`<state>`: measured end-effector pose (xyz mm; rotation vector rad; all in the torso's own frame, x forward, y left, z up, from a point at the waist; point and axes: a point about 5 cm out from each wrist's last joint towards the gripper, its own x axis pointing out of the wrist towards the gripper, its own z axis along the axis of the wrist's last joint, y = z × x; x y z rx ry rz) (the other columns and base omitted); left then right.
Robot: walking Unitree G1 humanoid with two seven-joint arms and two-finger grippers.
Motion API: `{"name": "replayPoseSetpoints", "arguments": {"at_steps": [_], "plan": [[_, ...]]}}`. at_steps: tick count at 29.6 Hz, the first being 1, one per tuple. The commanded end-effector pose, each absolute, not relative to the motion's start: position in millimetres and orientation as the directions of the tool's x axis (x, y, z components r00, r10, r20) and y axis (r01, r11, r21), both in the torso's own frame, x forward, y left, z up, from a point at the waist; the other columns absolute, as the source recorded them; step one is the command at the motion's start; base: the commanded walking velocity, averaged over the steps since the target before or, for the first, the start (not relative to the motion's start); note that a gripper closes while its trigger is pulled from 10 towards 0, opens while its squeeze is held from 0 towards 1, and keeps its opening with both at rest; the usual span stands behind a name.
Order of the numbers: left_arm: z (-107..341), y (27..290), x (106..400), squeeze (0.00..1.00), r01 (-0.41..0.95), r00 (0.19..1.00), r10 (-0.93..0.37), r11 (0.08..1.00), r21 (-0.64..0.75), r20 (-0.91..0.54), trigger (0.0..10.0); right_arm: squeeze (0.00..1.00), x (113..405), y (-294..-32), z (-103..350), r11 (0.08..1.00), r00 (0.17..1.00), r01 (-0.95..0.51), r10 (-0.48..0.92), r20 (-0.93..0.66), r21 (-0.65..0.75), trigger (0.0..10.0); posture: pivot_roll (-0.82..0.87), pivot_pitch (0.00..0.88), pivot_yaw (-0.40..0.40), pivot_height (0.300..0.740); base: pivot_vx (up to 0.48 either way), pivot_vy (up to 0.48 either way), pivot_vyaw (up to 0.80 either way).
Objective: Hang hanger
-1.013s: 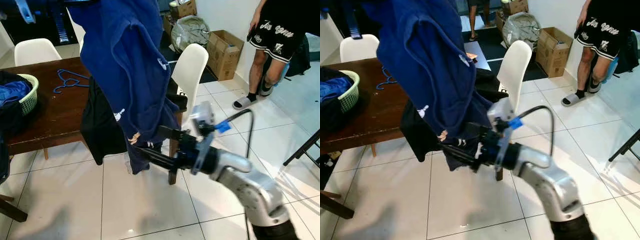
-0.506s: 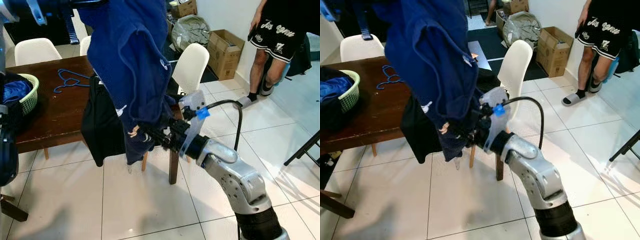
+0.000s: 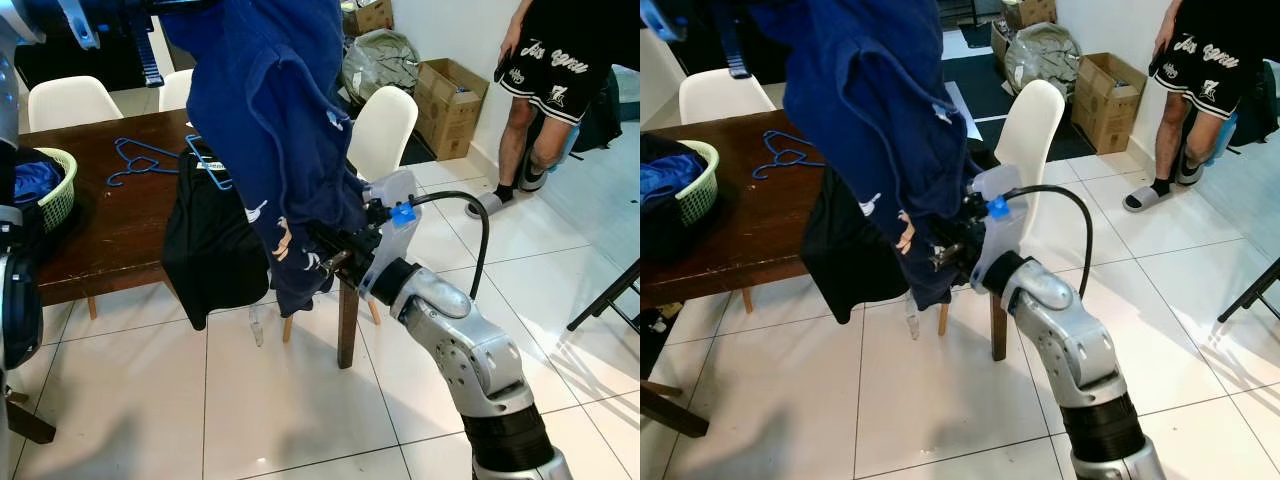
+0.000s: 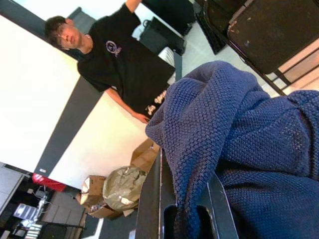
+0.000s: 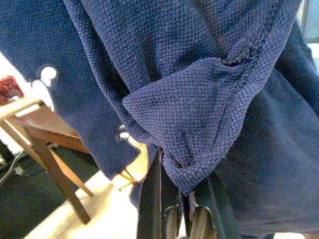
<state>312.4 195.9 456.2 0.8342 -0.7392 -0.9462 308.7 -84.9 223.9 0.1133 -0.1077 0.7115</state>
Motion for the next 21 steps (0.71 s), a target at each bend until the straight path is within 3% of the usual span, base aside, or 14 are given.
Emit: {"name": "replayPoseSetpoints", "arguments": {"at_steps": [1, 6, 12, 14, 21], "plan": [[455.2, 207.8, 310.3, 0.0, 0.366, 0.42, -0.883, 0.376, 0.851, 0.209, 10.0, 0.0, 319.1, -107.3, 238.4, 0.791, 0.786, -0.608, 0.588, 0.194, 0.065, 0.0, 0.03, 0.056, 0.07, 0.74, 0.0, 0.0, 0.0], [446.8, 213.4, 312.9, 0.0, 0.373, 0.448, -0.87, 0.39, 0.842, 0.205, 10.0, 0.0, 323.2, -123.3, 247.4, 0.801, 0.789, -0.596, 0.574, 0.218, 0.051, 0.0, 0.02, 0.054, 0.063, 0.74, 0.0, 0.0, 0.0], [410.8, 228.4, 324.9, 0.0, 0.398, 0.54, -0.821, 0.443, 0.803, 0.185, 10.0, 0.0, 328.0, -163.4, 273.2, 0.818, 0.785, -0.575, 0.553, 0.278, -0.004, 0.0, 0.02, 0.056, 0.057, 0.74, 0.0, 0.0, 0.0], [387.8, 234.9, 331.4, 0.0, 0.416, 0.582, -0.788, 0.5, 0.759, 0.201, 10.0, 0.0, 330.9, -184.5, 285.4, 0.846, 0.8, -0.533, 0.509, 0.317, -0.014, 0.0, 0.01, 0.06, 0.059, 0.74, 0.0, 0.0, 0.0], [362.9, 238.1, 337.9, 0.0, 0.424, 0.624, -0.751, 0.557, 0.714, 0.215, 10.0, 0.0, 331.9, -196.5, 295.5, 0.867, 0.808, -0.499, 0.462, 0.367, 0.008, 0.0, 0.01, 0.067, 0.062, 0.74, 0.0, 0.0, 0.0]]}}
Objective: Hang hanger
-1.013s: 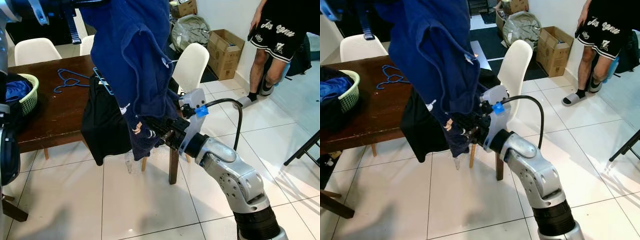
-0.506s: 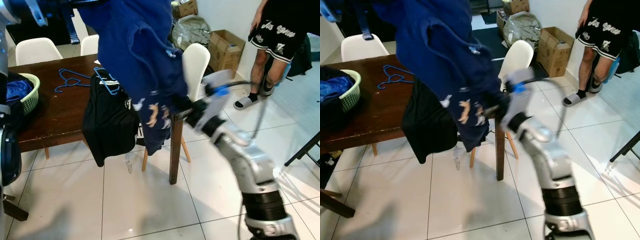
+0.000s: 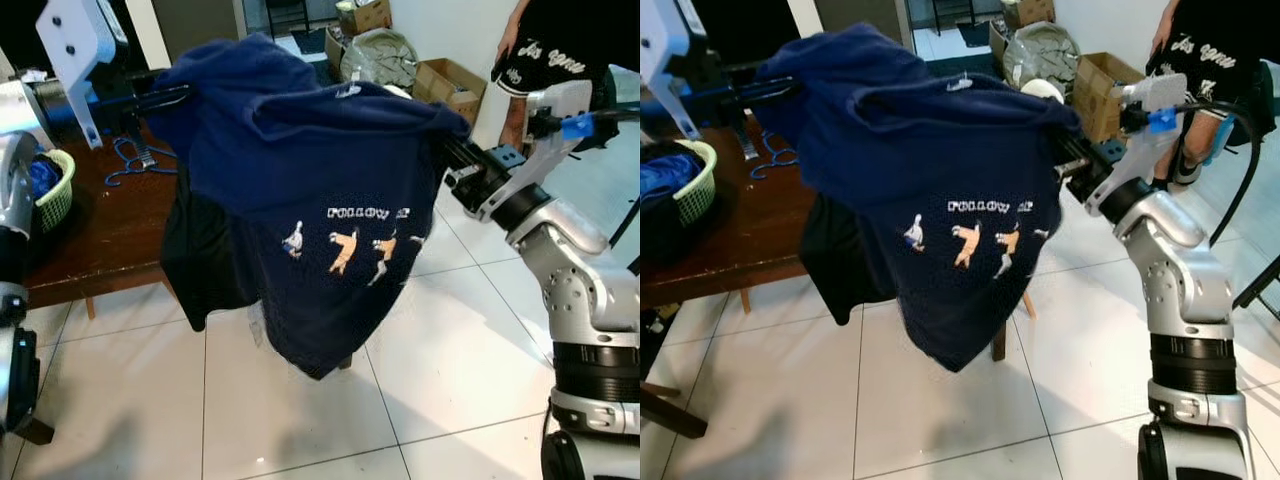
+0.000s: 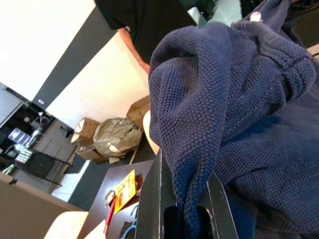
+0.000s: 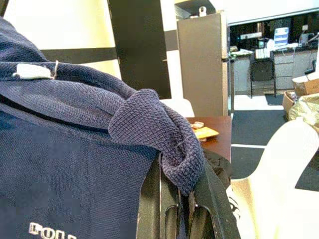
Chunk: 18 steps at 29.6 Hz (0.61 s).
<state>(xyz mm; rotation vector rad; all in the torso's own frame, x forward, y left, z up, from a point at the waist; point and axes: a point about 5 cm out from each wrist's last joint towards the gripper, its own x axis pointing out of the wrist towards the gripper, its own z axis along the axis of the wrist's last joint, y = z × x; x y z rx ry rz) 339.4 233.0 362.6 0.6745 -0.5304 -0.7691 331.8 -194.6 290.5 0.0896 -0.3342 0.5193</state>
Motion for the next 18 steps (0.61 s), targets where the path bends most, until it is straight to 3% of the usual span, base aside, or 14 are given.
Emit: {"name": "replayPoseSetpoints", "arguments": {"at_steps": [1, 7, 9, 10, 11, 12, 14, 16, 17, 18], "plan": [[362.9, 238.1, 337.9, 0.0, 0.424, 0.624, -0.751, 0.557, 0.714, 0.215, 10.0, 0.0, 331.9, -196.5, 295.5, 0.867, 0.808, -0.499, 0.462, 0.367, 0.008, 0.0, 0.01, 0.067, 0.062, 0.74, 0.0, 0.0, 0.0], [353.8, 237.5, 339.3, 0.0, 0.434, 0.631, -0.744, 0.575, 0.694, 0.221, 10.0, 0.0, 330.8, -197.3, 298.8, 0.86, 0.797, -0.509, 0.465, 0.385, 0.016, 0.0, 0.01, 0.068, 0.063, 0.74, 0.0, 0.0, 0.0], [343.4, 236.9, 341.0, 0.0, 0.442, 0.64, -0.724, 0.62, 0.648, 0.256, 10.0, 0.0, 326.5, -195.2, 301.0, 0.83, 0.762, -0.558, 0.515, 0.391, -0.004, 0.0, 0.02, 0.07, 0.068, 0.74, 0.0, 0.0, 0.0], [331.2, 230.8, 343.3, 0.0, 0.48, 0.636, -0.704, 0.681, 0.553, 0.315, 10.0, 0.0, 320.2, -189.9, 300.1, 0.779, 0.714, -0.625, 0.593, 0.373, -0.043, 0.0, 0.02, 0.072, 0.066, 0.74, 0.0, 0.0, 0.0], [331.2, 230.8, 343.3, 0.0, 0.48, 0.636, -0.704, 0.681, 0.553, 0.315, 10.0, 0.0, 320.2, -189.9, 300.1, 0.779, 0.714, -0.625, 0.593, 0.373, -0.043, 0.0, 0.02, 0.072, 0.066, 0.74, 0.0, 0.0, 0.0], [318.8, 222.2, 344.3, 0.0, 0.536, 0.622, -0.693, 0.717, 0.446, 0.366, 10.0, 0.0, 315.0, -184.6, 298.8, 0.731, 0.669, -0.677, 0.657, 0.349, -0.078, 0.0, 0.02, 0.071, 0.062, 0.74, 0.0, 0.0, 0.0], [297.4, 201.7, 341.5, 0.0, 0.658, 0.573, -0.718, 0.691, 0.301, 0.395, 10.0, 0.0, 312.1, -176.7, 296.8, 0.687, 0.628, -0.72, 0.707, 0.327, -0.102, 0.0, 0.03, 0.07, 0.062, 0.74, 0.0, 0.0, 0.0], [297.4, 201.7, 341.5, 0.0, 0.658, 0.573, -0.718, 0.691, 0.301, 0.395, 10.0, 0.0, 312.1, -176.7, 296.8, 0.687, 0.628, -0.72, 0.707, 0.327, -0.102, 0.0, 0.03, 0.07, 0.062, 0.74, 0.0, 0.0, 0.0], [280.5, 181.2, 336.0, 0.0, 0.743, 0.527, -0.746, 0.637, 0.206, 0.408, 10.0, 0.0, 314.9, -171.1, 297.8, 0.693, 0.632, -0.716, 0.695, 0.343, -0.085, 0.0, 0.03, 0.071, 0.061, 0.74, 0.0, 0.0, 0.0], [280.5, 181.2, 336.0, 0.0, 0.743, 0.527, -0.746, 0.637, 0.206, 0.408, 10.0, 0.0, 314.9, -171.1, 297.8, 0.693, 0.632, -0.716, 0.695, 0.343, -0.085, 0.0, 0.03, 0.071, 0.061, 0.74, 0.0, 0.0, 0.0]]}}
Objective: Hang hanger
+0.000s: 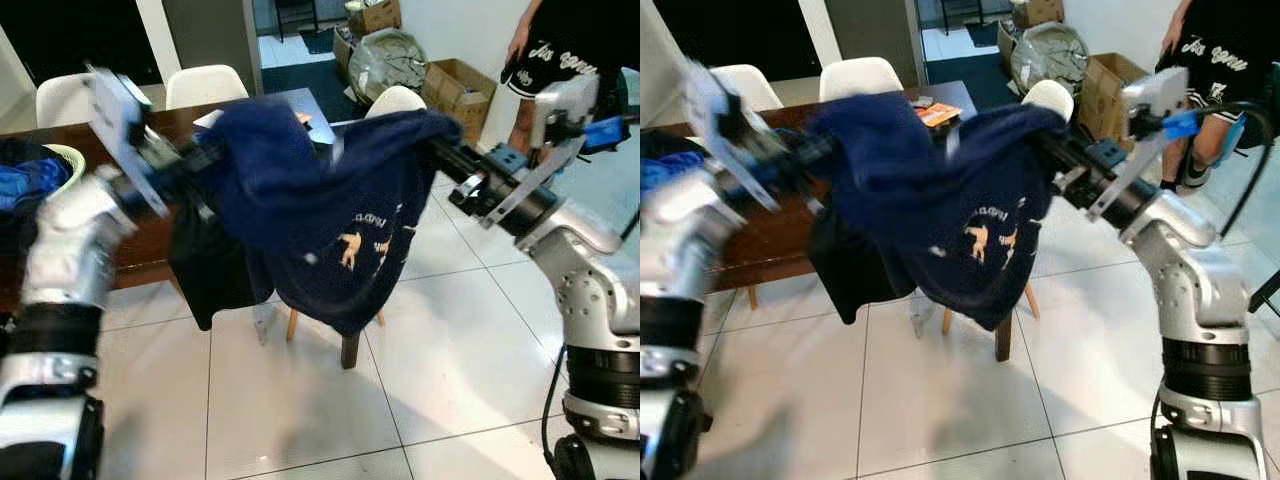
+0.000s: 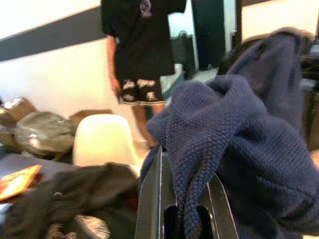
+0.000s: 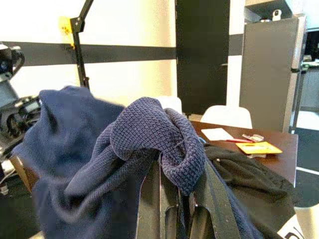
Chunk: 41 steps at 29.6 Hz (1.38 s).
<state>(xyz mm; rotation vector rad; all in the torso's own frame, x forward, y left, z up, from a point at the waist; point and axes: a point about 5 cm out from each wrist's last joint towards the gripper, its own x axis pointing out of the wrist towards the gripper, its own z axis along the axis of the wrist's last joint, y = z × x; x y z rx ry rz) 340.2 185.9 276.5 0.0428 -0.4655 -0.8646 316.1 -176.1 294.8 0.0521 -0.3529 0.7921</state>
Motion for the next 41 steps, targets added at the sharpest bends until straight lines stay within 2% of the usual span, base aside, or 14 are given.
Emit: {"name": "replayPoseSetpoints", "arguments": {"at_steps": [1, 8, 10, 13, 14, 16, 19, 20, 23, 28, 33, 34, 35, 41], "plan": [[274.9, 172.8, 333.8, 0.0, 0.767, 0.512, -0.751, 0.619, 0.172, 0.417, 10.0, 0.0, 316.1, -168.2, 298.3, 0.696, 0.634, -0.714, 0.689, 0.352, -0.075, 0.0, 0.03, 0.071, 0.061, 0.74, 0.0, 0.0, 0.0], [263.8, 147.7, 322.2, 0.0, 0.848, 0.444, -0.77, 0.527, 0.063, 0.459, 10.0, 0.0, 318.1, -149.8, 297.5, 0.676, 0.616, -0.736, 0.689, 0.382, -0.033, 0.0, 0.02, 0.07, 0.061, 0.74, 0.0, 0.0, 0.0], [263.8, 147.7, 322.2, 0.0, 0.848, 0.444, -0.77, 0.527, 0.063, 0.459, 10.0, 0.0, 318.1, -149.8, 297.5, 0.676, 0.616, -0.736, 0.689, 0.382, -0.033, 0.0, 0.02, 0.07, 0.061, 0.74, 0.0, 0.0, 0.0], [259.4, 151.9, 314.0, 0.0, 0.868, 0.428, -0.79, 0.494, 0.043, 0.438, 10.0, 0.0, 330.3, -157.2, 299.8, 0.754, 0.695, -0.657, 0.594, 0.404, 0.021, 0.0, 0.02, 0.072, 0.061, 0.74, 0.0, 0.0, 0.0], [259.4, 151.9, 314.0, 0.0, 0.868, 0.428, -0.79, 0.494, 0.043, 0.438, 10.0, 0.0, 330.3, -157.2, 299.8, 0.754, 0.695, -0.657, 0.594, 0.404, 0.021, 0.0, 0.02, 0.072, 0.061, 0.74, 0.0, 0.0, 0.0], [249.2, 163.6, 311.6, 0.0, 0.851, 0.475, -0.781, 0.525, 0.013, 0.404, 10.0, 0.0, 340.9, -164.1, 296.2, 0.809, 0.761, -0.583, 0.516, 0.393, 0.068, 0.0, 0.03, 0.076, 0.057, 0.74, 0.0, 0.0, 0.0], [244.1, 167.3, 311.6, 0.0, 0.833, 0.511, -0.764, 0.553, -0.007, 0.393, 10.0, 0.0, 344.4, -164.3, 290.8, 0.825, 0.782, -0.56, 0.497, 0.375, 0.076, 0.0, 0.03, 0.076, 0.057, 0.74, 0.0, 0.0, 0.0], [227.4, 169.9, 315.8, 0.0, 0.742, 0.636, -0.686, 0.669, -0.036, 0.354, 10.0, 0.0, 350.7, -157.4, 265.6, 0.852, 0.833, -0.514, 0.47, 0.293, 0.095, 0.0, 0.03, 0.082, 0.049, 0.74, 0.0, 0.0, 0.0], [216.9, 167.3, 316.1, 0.0, 0.679, 0.705, -0.627, 0.731, -0.062, 0.333, 10.0, 0.0, 351.8, -150.6, 246.9, 0.862, 0.857, -0.493, 0.457, 0.24, 0.117, 0.0, 0.03, 0.086, 0.046, 0.74, 0.0, 0.0, 0.0], [208.1, 160.8, 308.7, 0.0, 0.644, 0.741, -0.597, 0.762, -0.072, 0.306, 10.0, 0.0, 349.1, -143.4, 235.6, 0.858, 0.86, -0.496, 0.464, 0.21, 0.133, 0.0, 0.03, 0.092, 0.044, 0.74, 0.0, 0.0, 0.0], [210.6, 162.3, 301.7, 0.0, 0.658, 0.732, -0.616, 0.75, -0.066, 0.29, 10.0, 0.0, 349.9, -142.5, 236.7, 0.86, 0.863, -0.491, 0.459, 0.21, 0.138, 0.0, 0.04, 0.093, 0.042, 0.74, 0.0, 0.0, 0.0], [212.4, 164.7, 301.3, 0.09, 0.665, 0.727, -0.623, 0.744, -0.071, 0.288, 10.0, 0.0, 350.8, -142.3, 237.9, 0.862, 0.863, -0.489, 0.457, 0.213, 0.132, 0.0, 0.04, 0.094, 0.043, 0.74, 0.0, 0.0, 0.0], [215.0, 167.2, 301.5, 1.0, 0.67, 0.723, -0.627, 0.739, -0.072, 0.289, 10.0, 0.0, 351.6, -142.4, 239.7, 0.865, 0.863, -0.487, 0.456, 0.217, 0.123, 0.0, 0.04, 0.094, 0.043, 0.74, 0.0, 0.0, 0.0], [218.5, 174.1, 303.9, 1.0, 0.642, 0.743, -0.61, 0.766, -0.038, 0.274, 10.0, 0.0, 352.6, -145.1, 256.1, 0.878, 0.861, -0.47, 0.432, 0.268, 0.096, 0.0, 0.03, 0.084, 0.052, 0.74, 0.0, 0.0, 0.0]]}}
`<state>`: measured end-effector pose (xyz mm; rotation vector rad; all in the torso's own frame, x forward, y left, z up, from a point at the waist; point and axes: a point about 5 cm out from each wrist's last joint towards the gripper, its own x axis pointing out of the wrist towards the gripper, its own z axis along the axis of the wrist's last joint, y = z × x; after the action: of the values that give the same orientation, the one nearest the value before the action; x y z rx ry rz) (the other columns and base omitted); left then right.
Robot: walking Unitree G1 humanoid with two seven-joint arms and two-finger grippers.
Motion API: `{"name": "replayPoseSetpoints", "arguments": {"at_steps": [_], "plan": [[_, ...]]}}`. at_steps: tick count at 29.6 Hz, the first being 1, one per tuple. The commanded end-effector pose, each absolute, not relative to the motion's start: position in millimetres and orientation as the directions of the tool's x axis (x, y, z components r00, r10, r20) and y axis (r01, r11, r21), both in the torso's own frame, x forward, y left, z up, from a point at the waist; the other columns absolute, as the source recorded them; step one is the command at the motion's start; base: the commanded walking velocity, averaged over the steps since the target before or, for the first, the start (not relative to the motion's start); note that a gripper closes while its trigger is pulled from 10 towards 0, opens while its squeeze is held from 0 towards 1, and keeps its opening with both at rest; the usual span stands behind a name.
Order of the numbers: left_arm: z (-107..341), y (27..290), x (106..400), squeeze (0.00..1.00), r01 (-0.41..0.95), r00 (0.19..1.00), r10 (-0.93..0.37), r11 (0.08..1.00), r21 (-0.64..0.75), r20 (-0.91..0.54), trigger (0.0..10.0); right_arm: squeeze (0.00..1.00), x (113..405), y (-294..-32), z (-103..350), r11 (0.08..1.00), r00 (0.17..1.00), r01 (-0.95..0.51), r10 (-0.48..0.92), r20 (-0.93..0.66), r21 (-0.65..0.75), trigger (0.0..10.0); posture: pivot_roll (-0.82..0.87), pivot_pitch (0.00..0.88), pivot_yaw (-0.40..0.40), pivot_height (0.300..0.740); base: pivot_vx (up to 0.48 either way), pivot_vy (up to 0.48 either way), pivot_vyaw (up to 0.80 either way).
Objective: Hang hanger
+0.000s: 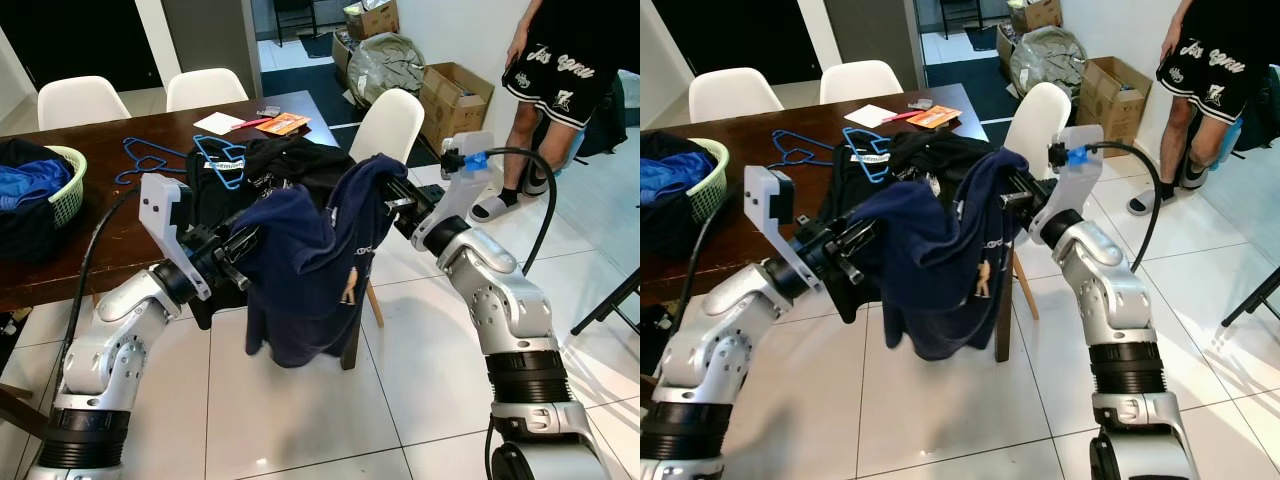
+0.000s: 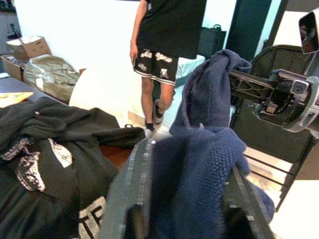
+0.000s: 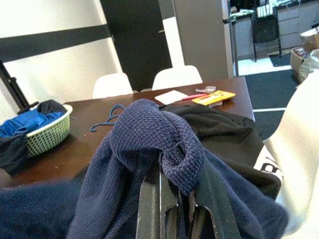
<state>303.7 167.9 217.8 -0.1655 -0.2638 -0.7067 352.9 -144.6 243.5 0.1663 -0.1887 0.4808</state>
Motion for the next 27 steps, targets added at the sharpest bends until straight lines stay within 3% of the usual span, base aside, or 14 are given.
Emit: {"name": "replayPoseSetpoints", "arguments": {"at_steps": [1, 2, 3, 4, 8, 10, 13, 20, 24, 27], "plan": [[218.5, 174.1, 303.9, 1.0, 0.642, 0.743, -0.61, 0.766, -0.038, 0.274, 10.0, 0.0, 352.6, -145.1, 256.1, 0.878, 0.861, -0.47, 0.432, 0.268, 0.096, 0.0, 0.03, 0.084, 0.052, 0.74, 0.0, 0.0, 0.0], [217.6, 174.1, 303.5, 1.0, 0.642, 0.745, -0.614, 0.766, -0.026, 0.261, 10.0, 0.0, 352.3, -145.8, 260.0, 0.879, 0.859, -0.468, 0.429, 0.279, 0.09, 0.0, 0.03, 0.084, 0.052, 0.74, 0.0, 0.0, 0.0], [215.1, 171.2, 299.4, 0.2, 0.67, 0.722, -0.651, 0.742, -0.003, 0.233, 10.0, 0.0, 352.0, -146.9, 270.1, 0.879, 0.851, -0.47, 0.429, 0.304, 0.075, 0.0, 0.03, 0.082, 0.051, 0.74, 0.0, 0.0, 0.0], [212.3, 167.7, 295.0, 0.0, 0.698, 0.697, -0.687, 0.715, 0.024, 0.203, 10.0, 0.0, 351.7, -147.9, 282.0, 0.879, 0.838, -0.474, 0.432, 0.333, 0.052, 0.0, 0.02, 0.076, 0.05, 0.74, 0.0, 0.0, 0.0], [209.5, 163.4, 289.8, 0.0, 0.727, 0.67, -0.722, 0.685, 0.046, 0.174, 10.0, 0.0, 350.5, -148.4, 301.1, 0.877, 0.81, -0.481, 0.453, 0.372, -0.02, 0.0, 0.03, 0.073, 0.046, 0.74, 0.0, 0.0, 0.0], [211.1, 163.9, 293.0, 0.0, 0.694, 0.697, -0.692, 0.717, 0.062, 0.189, 10.0, 0.0, 350.4, -147.9, 321.1, 0.876, 0.784, -0.452, 0.481, 0.393, -0.17, 0.0, 0.02, 0.068, 0.042, 0.74, 0.0, 0.0, 0.0], [213.9, 165.3, 300.0, 0.0, 0.631, 0.746, -0.63, 0.772, 0.073, 0.216, 10.0, 0.0, 351.4, -149.3, 338.5, 0.874, 0.768, -0.416, 0.485, 0.418, -0.25, 0.0, 0.02, 0.065, 0.036, 0.74, 0.0, 0.0, 0.0], [214.6, 154.0, 313.0, 0.0, 0.488, 0.831, -0.508, 0.861, 0.141, 0.228, 10.0, 0.0, 354.7, -152.7, 361.9, 0.89, 0.761, -0.379, 0.455, 0.463, -0.253, 0.0, 0.02, 0.061, 0.026, 0.74, 0.0, 0.0, 0.0], [206.7, 123.2, 310.3, 0.0, 0.506, 0.807, -0.558, 0.822, 0.261, 0.194, 10.0, 0.0, 352.2, -149.3, 384.1, 0.888, 0.716, -0.411, 0.455, 0.53, -0.209, 0.0, 0.01, 0.059, 0.022, 0.74, 0.0, 0.0, 0.0], [205.1, 114.1, 307.6, 0.0, 0.526, 0.785, -0.591, 0.794, 0.306, 0.185, 10.0, 0.0, 350.4, -148.6, 393.5, 0.882, 0.692, -0.428, 0.459, 0.558, -0.196, 0.0, 0.01, 0.059, 0.02, 0.74, 0.0, 0.0, 0.0]]}}
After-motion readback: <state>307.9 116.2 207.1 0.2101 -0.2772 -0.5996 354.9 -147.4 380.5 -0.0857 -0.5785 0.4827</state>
